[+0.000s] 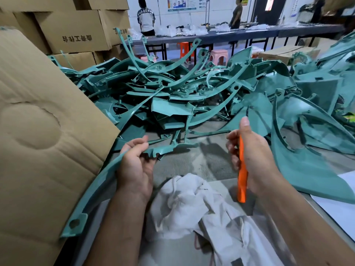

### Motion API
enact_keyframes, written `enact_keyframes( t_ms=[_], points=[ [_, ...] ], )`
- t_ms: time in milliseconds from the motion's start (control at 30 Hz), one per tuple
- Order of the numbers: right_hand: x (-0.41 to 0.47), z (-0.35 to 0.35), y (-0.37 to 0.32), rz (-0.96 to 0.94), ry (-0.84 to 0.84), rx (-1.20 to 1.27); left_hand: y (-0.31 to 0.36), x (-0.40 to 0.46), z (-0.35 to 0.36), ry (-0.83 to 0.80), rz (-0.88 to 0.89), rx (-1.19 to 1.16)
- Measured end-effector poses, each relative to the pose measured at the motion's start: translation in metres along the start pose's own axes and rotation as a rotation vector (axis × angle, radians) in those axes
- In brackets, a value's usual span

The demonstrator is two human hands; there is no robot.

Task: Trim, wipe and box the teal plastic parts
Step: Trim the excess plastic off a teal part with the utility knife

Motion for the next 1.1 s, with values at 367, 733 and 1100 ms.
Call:
enact_keyframes(
  t_ms=[367,733,1100],
  points=[
    [-0.016,0.020,-0.023,-0.511,-0.198,-0.625,-0.001,0.001,-0.010,0.118,0.019,0.072],
    [-0.018,0.037,-0.002,-0.379,-0.347,-0.894,-0.007,0.003,-0.008,0.117,0.031,0.139],
    [-0.022,0.043,0.008,-0.394,-0.411,-0.966,-0.005,-0.001,-0.005,0.102,0.063,0.211]
  ],
)
Point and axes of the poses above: each hand's wrist, its own x-axis towards the middle knuckle, its own z-axis out of the palm, y = z × x, the point moved 7 cm from there along x, towards the middle knuckle, and after that the axes turned 4 degrees about x, right-handed, at the moved point
